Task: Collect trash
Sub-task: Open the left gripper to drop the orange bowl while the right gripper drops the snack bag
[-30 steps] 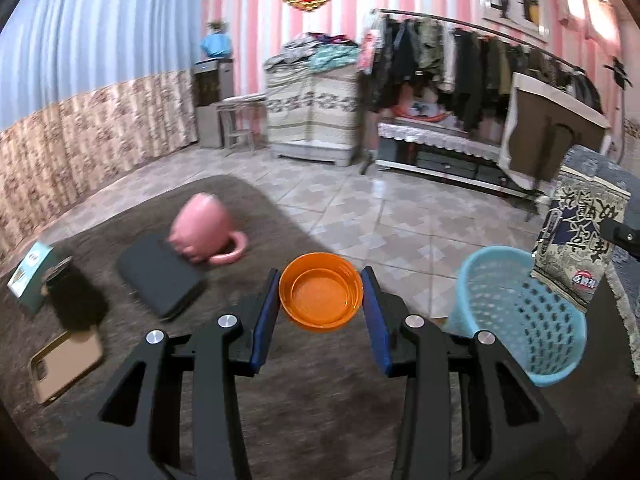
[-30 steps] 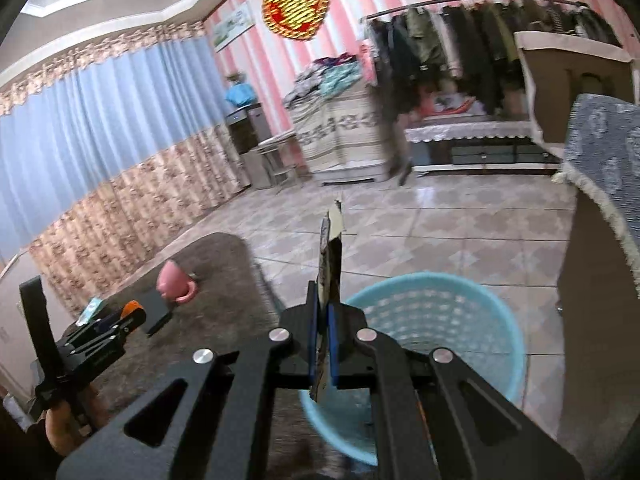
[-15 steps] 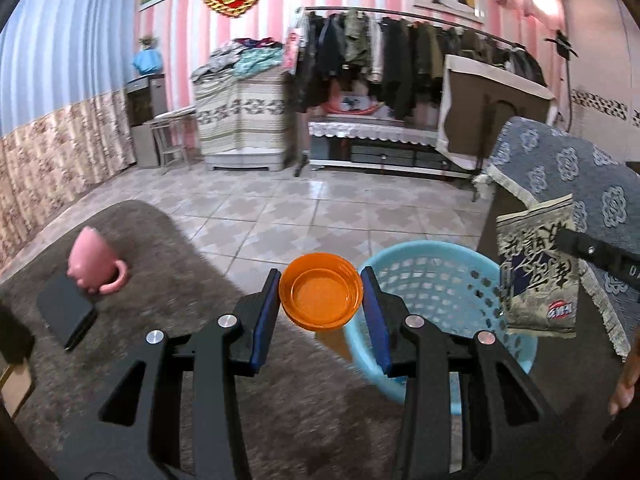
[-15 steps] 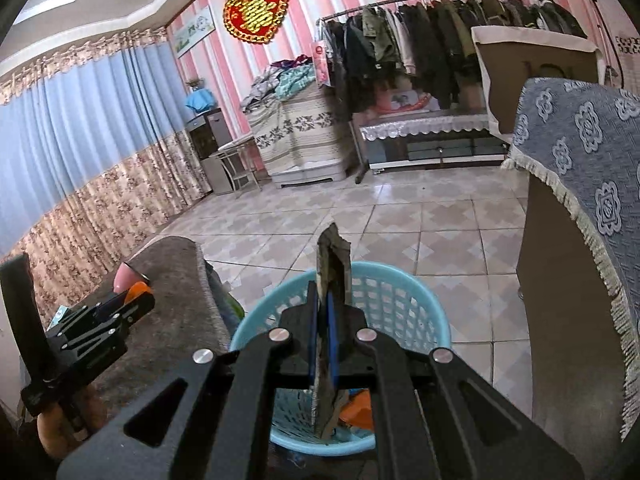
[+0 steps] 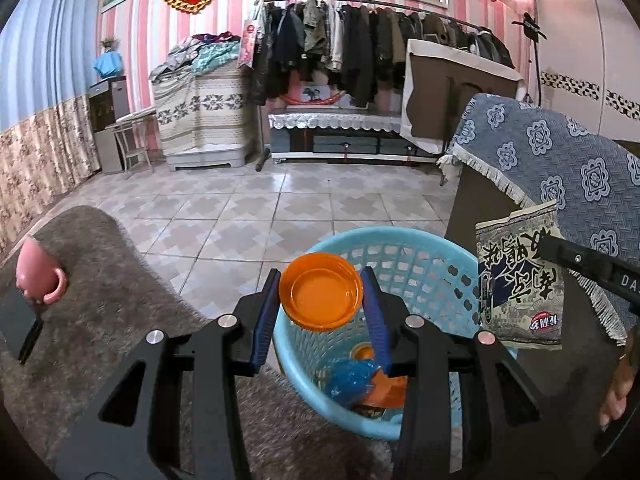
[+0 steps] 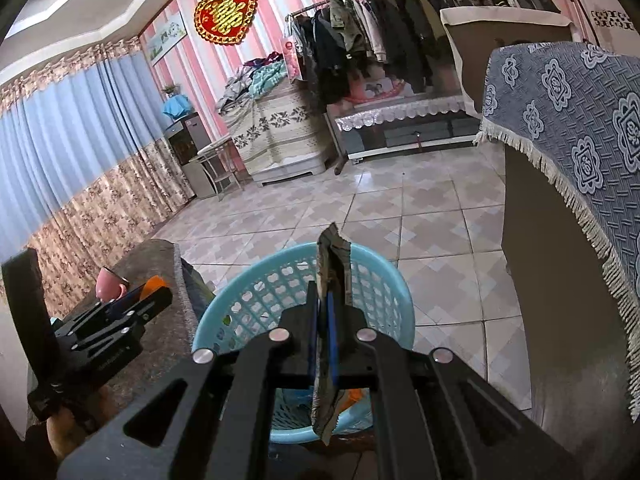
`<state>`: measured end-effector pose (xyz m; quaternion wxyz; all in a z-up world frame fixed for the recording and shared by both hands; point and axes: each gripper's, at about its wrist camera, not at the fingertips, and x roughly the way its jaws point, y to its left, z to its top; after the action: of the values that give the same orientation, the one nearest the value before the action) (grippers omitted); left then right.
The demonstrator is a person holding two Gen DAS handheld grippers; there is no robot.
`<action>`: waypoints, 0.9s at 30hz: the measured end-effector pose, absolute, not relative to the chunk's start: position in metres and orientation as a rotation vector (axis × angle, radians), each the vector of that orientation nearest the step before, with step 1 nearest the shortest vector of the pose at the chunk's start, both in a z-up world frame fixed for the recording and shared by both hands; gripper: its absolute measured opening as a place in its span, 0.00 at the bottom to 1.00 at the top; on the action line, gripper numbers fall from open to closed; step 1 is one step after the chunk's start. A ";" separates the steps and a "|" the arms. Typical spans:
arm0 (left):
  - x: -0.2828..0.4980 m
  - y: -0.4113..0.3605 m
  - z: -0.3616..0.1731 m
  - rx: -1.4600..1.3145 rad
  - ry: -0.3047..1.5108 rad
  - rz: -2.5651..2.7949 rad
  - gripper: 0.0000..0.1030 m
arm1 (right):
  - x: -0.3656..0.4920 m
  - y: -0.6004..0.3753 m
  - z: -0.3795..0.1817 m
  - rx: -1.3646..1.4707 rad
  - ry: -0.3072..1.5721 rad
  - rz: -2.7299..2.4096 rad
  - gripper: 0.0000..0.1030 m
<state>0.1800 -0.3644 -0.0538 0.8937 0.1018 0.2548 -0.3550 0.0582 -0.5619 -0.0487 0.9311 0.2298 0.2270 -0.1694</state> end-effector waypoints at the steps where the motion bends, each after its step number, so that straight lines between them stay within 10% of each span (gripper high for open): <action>1: 0.181 -0.369 -0.055 0.219 0.521 -0.738 0.38 | 0.059 -0.563 -0.050 0.473 0.465 -0.346 0.05; 15: 0.210 -0.415 -0.068 0.300 0.513 -0.753 0.39 | 0.071 -0.564 -0.063 0.480 0.473 -0.346 0.05; 19: 0.218 -0.414 -0.063 0.276 0.512 -0.741 0.72 | 0.077 -0.560 -0.064 0.476 0.476 -0.339 0.05; 27: 0.224 -0.382 -0.047 0.223 0.503 -0.681 0.93 | 0.100 -0.548 -0.071 0.460 0.496 -0.320 0.05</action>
<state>0.2235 -0.3823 -0.0474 0.9057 0.1080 0.2433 -0.3299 0.1002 -0.5480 -0.0707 0.9309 0.2245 0.2421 -0.1565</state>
